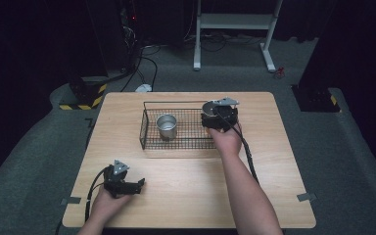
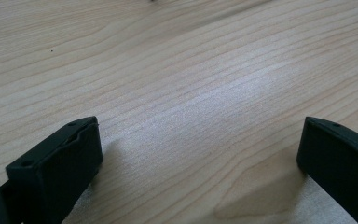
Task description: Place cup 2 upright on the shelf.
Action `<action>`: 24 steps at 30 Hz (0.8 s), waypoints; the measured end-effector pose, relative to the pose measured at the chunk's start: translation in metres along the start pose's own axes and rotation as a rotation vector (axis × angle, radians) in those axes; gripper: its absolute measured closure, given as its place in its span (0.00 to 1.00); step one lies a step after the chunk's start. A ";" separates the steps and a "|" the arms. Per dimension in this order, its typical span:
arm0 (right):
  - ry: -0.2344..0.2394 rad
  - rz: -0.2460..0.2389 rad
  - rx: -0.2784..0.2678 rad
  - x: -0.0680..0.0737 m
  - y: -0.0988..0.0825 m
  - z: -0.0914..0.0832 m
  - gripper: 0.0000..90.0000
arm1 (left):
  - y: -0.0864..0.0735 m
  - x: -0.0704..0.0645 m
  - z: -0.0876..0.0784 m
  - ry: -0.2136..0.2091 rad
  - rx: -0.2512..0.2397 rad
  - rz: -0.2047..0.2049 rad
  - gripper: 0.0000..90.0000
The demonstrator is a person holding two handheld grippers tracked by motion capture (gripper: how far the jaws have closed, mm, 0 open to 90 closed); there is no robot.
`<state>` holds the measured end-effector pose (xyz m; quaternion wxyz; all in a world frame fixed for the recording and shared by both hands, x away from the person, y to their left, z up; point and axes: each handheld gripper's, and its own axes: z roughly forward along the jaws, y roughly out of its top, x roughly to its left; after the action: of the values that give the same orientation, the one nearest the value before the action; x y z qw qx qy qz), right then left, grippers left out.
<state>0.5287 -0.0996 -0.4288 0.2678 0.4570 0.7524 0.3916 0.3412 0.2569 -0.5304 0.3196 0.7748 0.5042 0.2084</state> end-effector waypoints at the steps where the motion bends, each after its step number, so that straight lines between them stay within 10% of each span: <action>1: -0.003 0.000 0.012 0.000 -0.001 0.002 0.15 | 0.000 0.000 0.000 -0.001 0.000 0.001 0.00; 24: -0.013 0.006 0.114 0.009 -0.011 0.030 0.15 | -0.001 0.000 -0.001 0.001 0.002 0.004 0.00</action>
<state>0.5423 -0.0846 -0.4544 0.2448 0.4764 0.7703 0.3460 0.3401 0.2575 -0.5302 0.3183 0.7758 0.5031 0.2089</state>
